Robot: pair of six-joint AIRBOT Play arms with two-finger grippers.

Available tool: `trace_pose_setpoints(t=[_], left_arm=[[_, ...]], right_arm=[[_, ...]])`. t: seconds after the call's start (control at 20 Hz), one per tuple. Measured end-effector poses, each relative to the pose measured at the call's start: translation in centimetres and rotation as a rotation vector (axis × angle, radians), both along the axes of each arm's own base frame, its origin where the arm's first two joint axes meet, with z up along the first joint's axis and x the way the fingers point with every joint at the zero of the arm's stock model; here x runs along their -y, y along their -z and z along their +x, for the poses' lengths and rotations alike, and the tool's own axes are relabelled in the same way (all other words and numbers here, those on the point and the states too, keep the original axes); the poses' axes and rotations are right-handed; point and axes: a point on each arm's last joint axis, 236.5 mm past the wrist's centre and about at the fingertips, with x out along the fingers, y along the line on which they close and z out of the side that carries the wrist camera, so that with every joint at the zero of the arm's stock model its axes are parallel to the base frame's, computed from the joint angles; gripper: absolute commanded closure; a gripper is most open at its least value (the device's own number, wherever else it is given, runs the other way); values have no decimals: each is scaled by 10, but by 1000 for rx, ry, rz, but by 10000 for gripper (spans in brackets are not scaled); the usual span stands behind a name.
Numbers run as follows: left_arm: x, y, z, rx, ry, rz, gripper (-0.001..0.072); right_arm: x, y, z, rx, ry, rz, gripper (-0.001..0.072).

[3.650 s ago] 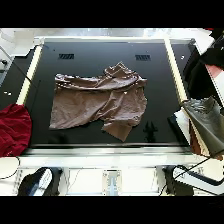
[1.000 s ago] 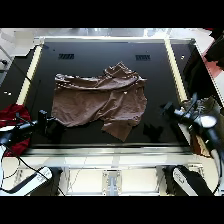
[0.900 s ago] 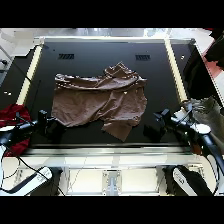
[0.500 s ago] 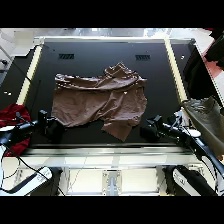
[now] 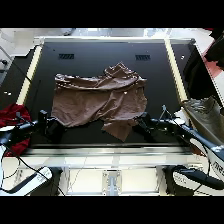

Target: Fold the shirts.

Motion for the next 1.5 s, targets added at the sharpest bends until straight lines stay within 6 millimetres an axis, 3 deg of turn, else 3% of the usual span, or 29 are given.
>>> trace_pose_setpoints(t=[0.05, 0.1, 0.25, 0.4, 0.5, 0.65, 0.9, 1.1, 1.2, 1.3, 1.4, 1.5], left_arm=[[0, -1, 1, 8, 4, 3, 694], [0, -3, 3, 28, 12, 10, 694], [1, -33, 24, 191, 33, 36, 695], [-2, -102, 53, 436, 38, 65, 696], [0, -166, 64, 609, 105, 150, 697], [8, -269, 57, 805, 260, 421, 697], [13, -416, 6, 917, 341, 949, 697], [19, -496, -33, 979, 307, 1207, 698], [16, -521, -37, 998, 275, 1260, 697], [10, -522, -27, 978, 282, 1231, 698], [9, -500, -5, 928, 359, 1144, 698], [13, -462, 24, 864, 465, 1022, 698]], right_arm=[[0, 1, 6, 14, -9, -15, 621], [1, -2, 16, 40, -9, -27, 697], [-7, -34, 52, 155, -35, -17, 698], [-24, -109, 84, 373, -150, -4, 699], [-32, -172, 86, 547, -280, -52, 699], [-28, -267, 56, 768, -464, -227, 698], [5, -417, -25, 1110, -493, -542, 699], [21, -514, -82, 1361, -409, -681, 698], [29, -543, -89, 1427, -362, -730, 699], [35, -549, -75, 1421, -346, -773, 698], [38, -529, -40, 1335, -381, -796, 698], [36, -491, 6, 1213, -441, -787, 699]])
